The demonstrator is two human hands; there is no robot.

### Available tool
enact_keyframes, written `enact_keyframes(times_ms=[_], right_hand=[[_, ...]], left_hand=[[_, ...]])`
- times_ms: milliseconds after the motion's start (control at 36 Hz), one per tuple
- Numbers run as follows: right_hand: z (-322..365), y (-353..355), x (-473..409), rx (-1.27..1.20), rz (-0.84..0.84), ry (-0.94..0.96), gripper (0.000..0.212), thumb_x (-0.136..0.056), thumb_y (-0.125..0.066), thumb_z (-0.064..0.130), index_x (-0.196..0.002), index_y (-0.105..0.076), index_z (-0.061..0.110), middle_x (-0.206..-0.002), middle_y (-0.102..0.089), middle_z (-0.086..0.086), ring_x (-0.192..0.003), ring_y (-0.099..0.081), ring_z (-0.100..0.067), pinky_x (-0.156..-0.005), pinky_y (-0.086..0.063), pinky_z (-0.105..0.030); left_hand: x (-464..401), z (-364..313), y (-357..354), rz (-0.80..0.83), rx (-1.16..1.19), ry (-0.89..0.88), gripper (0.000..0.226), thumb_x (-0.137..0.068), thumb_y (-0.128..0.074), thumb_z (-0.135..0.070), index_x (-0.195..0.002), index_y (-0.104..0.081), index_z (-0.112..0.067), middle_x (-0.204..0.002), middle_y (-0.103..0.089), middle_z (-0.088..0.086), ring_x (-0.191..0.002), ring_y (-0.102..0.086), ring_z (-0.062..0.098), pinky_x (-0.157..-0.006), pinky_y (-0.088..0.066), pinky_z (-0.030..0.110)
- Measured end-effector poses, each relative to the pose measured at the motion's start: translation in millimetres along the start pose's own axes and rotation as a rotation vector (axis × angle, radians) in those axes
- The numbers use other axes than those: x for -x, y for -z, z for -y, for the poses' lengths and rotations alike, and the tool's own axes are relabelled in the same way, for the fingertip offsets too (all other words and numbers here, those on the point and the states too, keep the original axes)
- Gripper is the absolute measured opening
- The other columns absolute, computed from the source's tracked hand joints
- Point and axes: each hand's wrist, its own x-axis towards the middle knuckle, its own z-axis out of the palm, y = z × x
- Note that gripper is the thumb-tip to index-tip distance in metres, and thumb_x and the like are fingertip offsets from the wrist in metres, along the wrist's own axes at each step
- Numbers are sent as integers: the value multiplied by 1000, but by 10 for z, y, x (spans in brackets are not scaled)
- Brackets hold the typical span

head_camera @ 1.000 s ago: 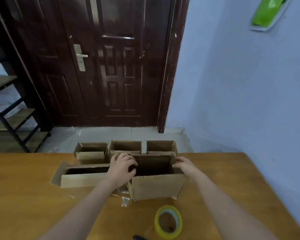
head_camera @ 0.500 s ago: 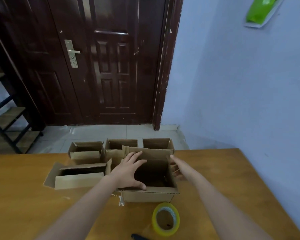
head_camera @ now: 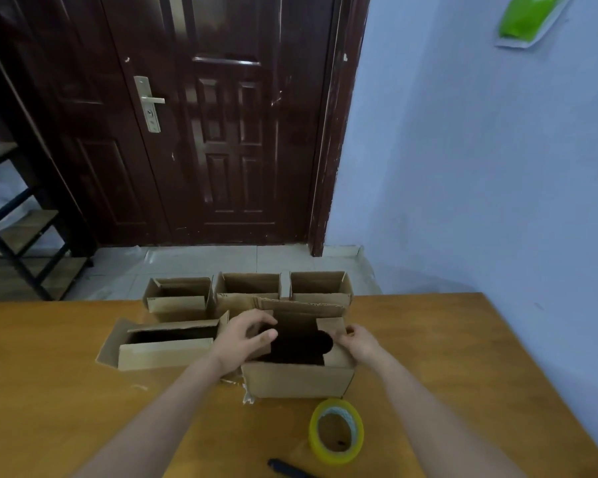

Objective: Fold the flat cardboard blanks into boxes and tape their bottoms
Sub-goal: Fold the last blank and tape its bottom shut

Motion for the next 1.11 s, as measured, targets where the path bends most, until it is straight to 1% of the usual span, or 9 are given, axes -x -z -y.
enact_keyframes(times_ms=[194,333,444,611,667,806,944,1028,1111], right_hand=[[-75,-83,-82,-11,-46,-25,66,-92,-55,42,-141,-34,3,-136,-50,-14,-116,-53,-25,-84,-43,-26],[-196,-88,-99,-208,-53,45,69,-86,-65,38,-144,-32,17,-141,-42,-16,-122,-49,-31,-99,-45,-44],[-167,-42,43,-350,-102,193,46,-99,-47,22,-142,-36,34,-140,-38,-2,-129,-39,-23,-105,-35,-38],[-174,-25,137,-443,-121,250,30,-101,-38,26,-113,-65,32,-125,-53,6,-115,-48,-15,-94,-47,-36],[-187,-30,123,-391,-134,266,23,-98,-45,33,-108,-65,32,-122,-56,6,-113,-51,-14,-95,-48,-38],[-239,-74,37,-116,-178,360,19,-92,-58,24,-111,-61,30,-119,-52,-1,-108,-49,-13,-86,-39,-25],[-307,-129,18,-57,-201,374,24,-93,-57,26,-117,-59,32,-123,-52,-2,-112,-49,-15,-93,-39,-28],[-342,-162,105,-293,-262,323,28,-97,-51,26,-124,-56,23,-116,-54,5,-107,-53,-13,-92,-46,-31],[-497,-235,161,-448,-394,199,16,-99,-46,29,-106,-56,18,-101,-58,-2,-94,-60,-21,-83,-53,-40]], left_hand=[[141,68,28,140,-179,19,85,-61,-52,-83,-125,-53,-28,-117,-53,-15,-108,-49,1,-91,-44,16],[115,50,-130,-127,-104,129,45,-76,-74,-37,-114,-53,-25,-107,-57,-12,-101,-54,5,-83,-49,18],[73,-16,-229,-296,29,253,69,-67,-83,-28,-123,-42,-22,-107,-52,-6,-97,-54,8,-80,-49,18],[-3,-6,-255,-347,-35,301,107,-69,-83,-26,-149,-12,-31,-132,-37,1,-117,-47,17,-99,-48,39],[-30,-1,-278,-305,-77,325,101,-71,-81,-26,-149,-17,-34,-128,-32,0,-117,-39,14,-103,-41,37],[-20,69,-388,-280,-236,319,47,-77,-73,-41,-120,-60,-26,-123,-30,0,-122,-30,22,-108,-33,35],[14,27,-402,-223,-404,296,47,-87,-60,-47,-130,-54,-30,-150,-24,2,-141,-14,24,-116,-16,43],[19,-12,-365,-167,-430,272,50,-91,-56,-43,-137,-46,-25,-156,-21,-2,-144,-9,22,-117,-13,40],[-3,-19,-363,-157,-479,254,51,-91,-55,-43,-138,-46,-23,-155,-26,-3,-143,-15,19,-117,-15,38]])
